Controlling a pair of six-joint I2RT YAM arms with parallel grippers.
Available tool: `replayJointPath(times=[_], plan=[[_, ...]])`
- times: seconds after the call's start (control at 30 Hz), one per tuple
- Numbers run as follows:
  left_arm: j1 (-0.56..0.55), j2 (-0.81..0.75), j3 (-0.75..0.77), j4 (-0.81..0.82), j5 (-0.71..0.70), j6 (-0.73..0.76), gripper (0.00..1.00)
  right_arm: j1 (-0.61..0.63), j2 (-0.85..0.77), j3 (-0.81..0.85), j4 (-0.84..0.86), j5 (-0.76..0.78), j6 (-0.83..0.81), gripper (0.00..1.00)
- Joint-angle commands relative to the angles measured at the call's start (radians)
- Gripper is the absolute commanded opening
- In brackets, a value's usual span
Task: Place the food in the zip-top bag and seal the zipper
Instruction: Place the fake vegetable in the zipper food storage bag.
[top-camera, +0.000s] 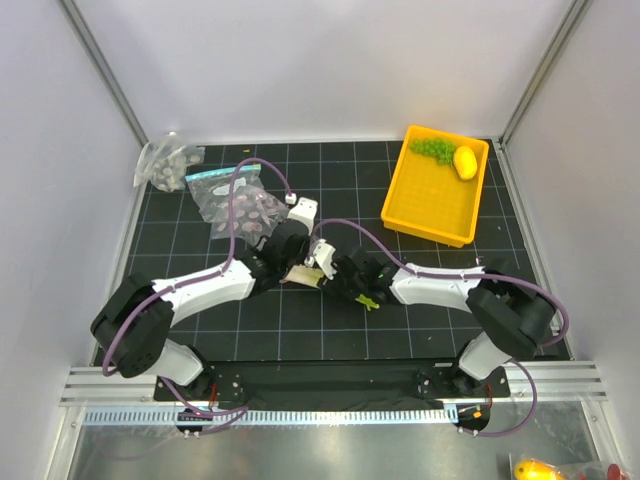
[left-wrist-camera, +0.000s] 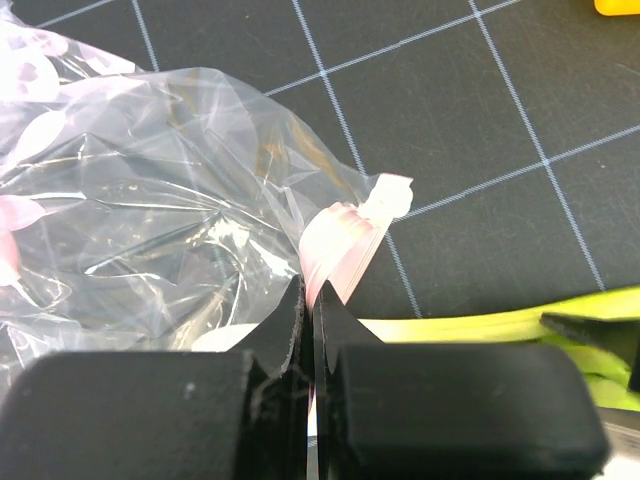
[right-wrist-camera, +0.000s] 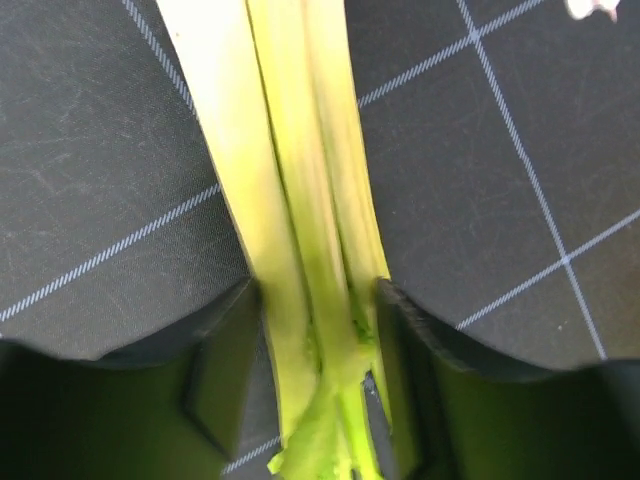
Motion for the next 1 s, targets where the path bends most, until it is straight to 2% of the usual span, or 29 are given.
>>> replayJointPath(times=[0.0,0.03,0.1,0.13,0.2,0.37,0.53,0.77,0.97], plan=[[-0.003,-0.035,0.004,0.038,-0.028,-0.008,0.0,0.003,0.006,0.045,-0.02,-0.027,-0.014,0.52],[-0.003,-0.035,0.004,0.038,-0.019,-0.009,0.0,0.003,0.002,0.043,-0.02,-0.026,-0.011,0.42],[-0.003,-0.037,0.006,0.036,-0.008,-0.012,0.0,0.003,-0.006,0.04,-0.019,-0.029,0.003,0.3],[-0.004,-0.04,0.009,0.03,0.012,-0.012,0.0,0.003,-0.018,0.041,-0.022,-0.03,0.006,0.17],[-0.004,-0.049,0.012,0.025,0.038,-0.018,0.0,0.003,-0.037,0.04,-0.023,-0.032,0.03,0.01],[-0.007,-0.063,0.02,0.016,0.109,-0.075,0.0,0.003,-0.158,-0.011,0.046,-0.059,0.081,0.01],[-0.007,-0.058,0.042,-0.008,0.15,-0.161,0.0,0.003,-0.199,-0.023,0.052,-0.104,0.154,0.01],[-0.006,-0.056,0.082,-0.106,0.022,-0.274,0.0,0.001,-0.189,0.0,0.047,-0.076,0.252,0.01],[-0.006,-0.037,0.133,-0.182,0.029,-0.33,0.0,-0.012,-0.213,-0.003,0.051,0.027,0.312,0.01]])
